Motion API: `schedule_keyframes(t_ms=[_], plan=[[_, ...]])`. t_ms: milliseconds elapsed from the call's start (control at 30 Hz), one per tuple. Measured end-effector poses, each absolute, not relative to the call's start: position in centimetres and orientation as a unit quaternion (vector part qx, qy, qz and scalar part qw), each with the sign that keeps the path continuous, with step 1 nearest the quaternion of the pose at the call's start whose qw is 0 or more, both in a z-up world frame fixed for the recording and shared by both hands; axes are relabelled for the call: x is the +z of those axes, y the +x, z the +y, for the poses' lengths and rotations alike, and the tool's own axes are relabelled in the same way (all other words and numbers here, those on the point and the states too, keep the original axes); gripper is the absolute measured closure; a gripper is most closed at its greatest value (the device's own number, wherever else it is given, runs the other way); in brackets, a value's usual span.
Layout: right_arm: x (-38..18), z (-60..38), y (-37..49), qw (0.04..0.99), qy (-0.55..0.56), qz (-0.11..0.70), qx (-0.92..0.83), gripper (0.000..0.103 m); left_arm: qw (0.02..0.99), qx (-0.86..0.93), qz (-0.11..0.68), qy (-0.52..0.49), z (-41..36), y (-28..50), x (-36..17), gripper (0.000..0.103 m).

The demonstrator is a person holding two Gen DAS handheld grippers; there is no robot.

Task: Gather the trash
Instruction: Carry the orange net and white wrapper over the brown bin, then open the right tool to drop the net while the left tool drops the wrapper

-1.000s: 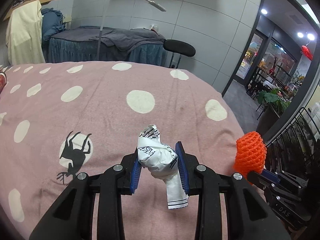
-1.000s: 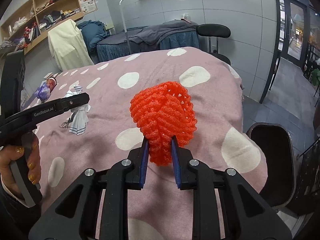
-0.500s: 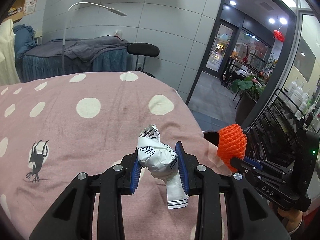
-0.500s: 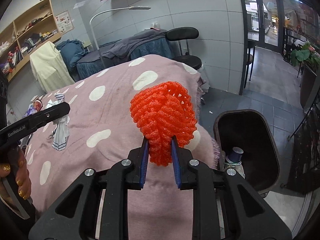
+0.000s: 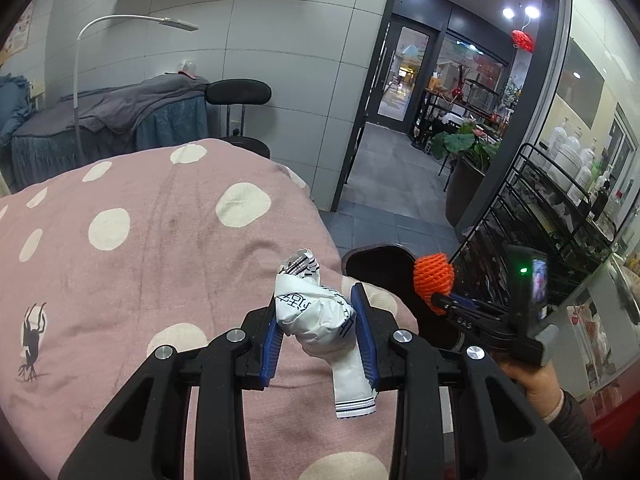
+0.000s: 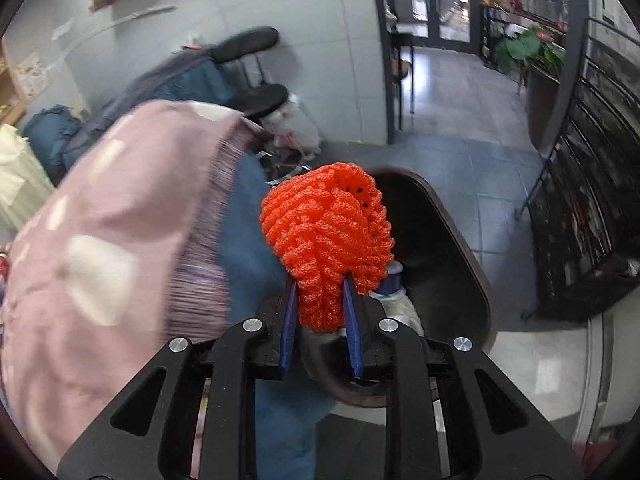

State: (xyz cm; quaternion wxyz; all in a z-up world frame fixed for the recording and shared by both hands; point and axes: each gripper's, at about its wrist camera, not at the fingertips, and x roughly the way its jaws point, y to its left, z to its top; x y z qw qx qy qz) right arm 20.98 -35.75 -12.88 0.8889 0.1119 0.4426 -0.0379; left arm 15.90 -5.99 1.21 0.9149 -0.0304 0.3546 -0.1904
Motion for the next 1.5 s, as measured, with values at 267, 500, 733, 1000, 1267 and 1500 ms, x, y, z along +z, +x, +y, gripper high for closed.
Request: schedule_keyframes(t_ms=[267,500,733,1000,1267,1500], plan=[[-19.6,-38.6,24.1,0.855,0.141,0.494,-0.072,0.072,0.908,-0.212,0.360,-0.013,-8.6,15.8,1.1,0.071],[-20.1,-39.5,23.2,0.851,0.172,0.489,-0.087,0.040,0.893,-0.251,0.374,-0.005,-11.9,16.3,0.4,0.071],[-18.4,-40.4,19.2,0.859,0.196,0.461,-0.108,0.040,0.866,-0.294,0.404,0.005,-16.3,17.8,-1.3,0.071],[-16.9,-42.4,14.8,0.867,0.213,0.429,-0.140,0.032,0.841,-0.311,0.441,0.040,-22.3,19.8,-4.1,0.071],[-17.7,-43.6,11.6,0.859,0.229,0.429,-0.159,0.032,0.826,-0.318,0.461,0.068,-26.4,20.9,-6.6,0.071],[-18.4,-44.3,10.3,0.851,0.236,0.439,-0.169,0.031,0.817,-0.315,0.476,0.078,-27.5,21.7,-8.4,0.038]])
